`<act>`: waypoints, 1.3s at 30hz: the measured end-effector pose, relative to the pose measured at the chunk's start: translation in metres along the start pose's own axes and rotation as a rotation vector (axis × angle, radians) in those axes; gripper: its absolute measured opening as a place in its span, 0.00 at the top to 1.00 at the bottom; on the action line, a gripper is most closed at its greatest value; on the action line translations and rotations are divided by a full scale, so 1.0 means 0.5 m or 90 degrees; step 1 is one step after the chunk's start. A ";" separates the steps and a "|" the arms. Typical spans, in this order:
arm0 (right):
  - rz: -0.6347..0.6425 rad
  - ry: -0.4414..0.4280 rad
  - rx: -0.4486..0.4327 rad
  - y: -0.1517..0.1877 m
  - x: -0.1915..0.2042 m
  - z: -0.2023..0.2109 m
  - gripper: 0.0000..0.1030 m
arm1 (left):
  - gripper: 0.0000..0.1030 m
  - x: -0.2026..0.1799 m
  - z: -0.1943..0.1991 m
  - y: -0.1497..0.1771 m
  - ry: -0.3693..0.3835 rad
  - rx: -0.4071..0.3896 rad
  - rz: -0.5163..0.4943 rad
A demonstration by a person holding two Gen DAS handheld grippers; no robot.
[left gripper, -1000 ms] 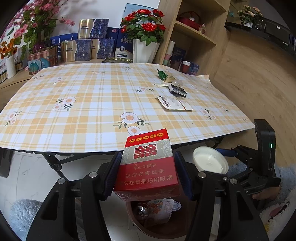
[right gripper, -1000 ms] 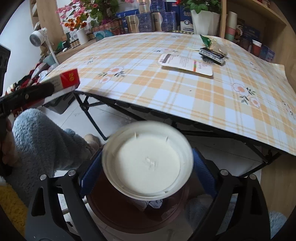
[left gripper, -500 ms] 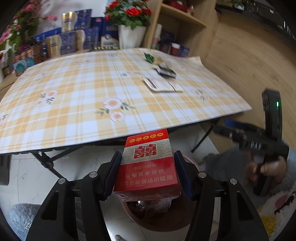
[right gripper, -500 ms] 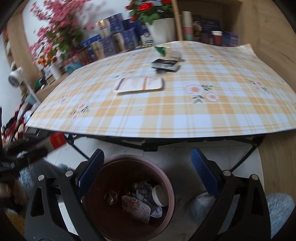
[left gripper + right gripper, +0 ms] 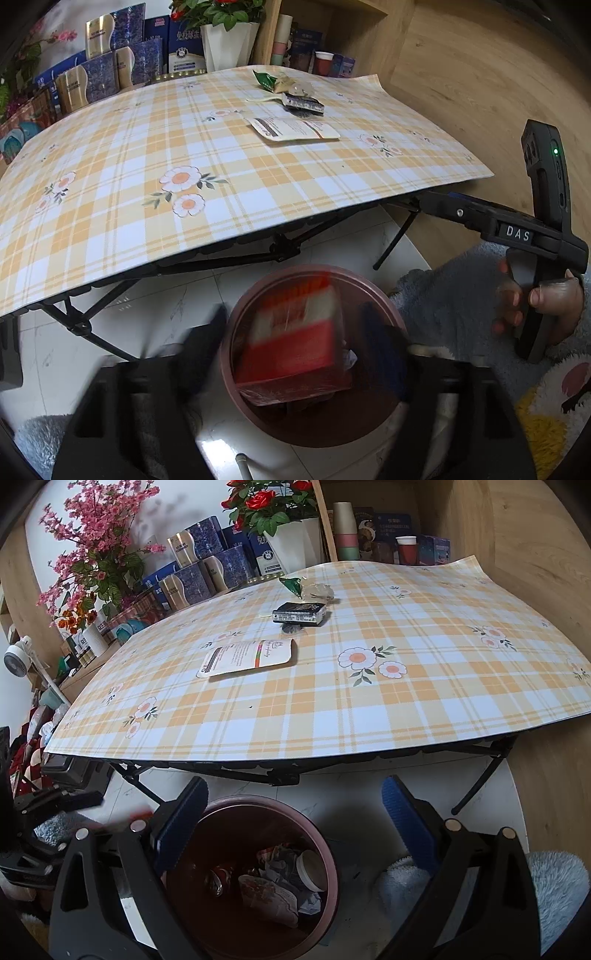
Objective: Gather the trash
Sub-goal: 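Open the right tool to drop the lid into the bin while the left tool drops the cigarette box, then grasp the white printed card on the table with the right tool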
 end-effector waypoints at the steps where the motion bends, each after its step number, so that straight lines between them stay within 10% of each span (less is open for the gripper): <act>1: 0.003 0.001 0.001 0.001 0.003 0.000 0.09 | 0.13 0.001 0.005 -0.003 0.000 -0.009 0.003; 27: 0.001 0.034 0.001 -0.032 -0.017 -0.005 0.06 | 0.06 0.170 0.169 -0.086 -0.073 -0.213 0.149; 39: 0.067 0.034 0.030 -0.146 0.020 -0.044 0.06 | 0.06 0.234 0.179 -0.124 -0.098 -0.228 0.191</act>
Point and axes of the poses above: each gripper's, at about its wrist camera, not at the fingertips, and z roughly against the way its jaws point, x to its left, y to its underside, the point moved 9 cm from there along -z, roughly the way its jaws point, and after that the axes turned 13 degrees about x, right-handed, at the moved point
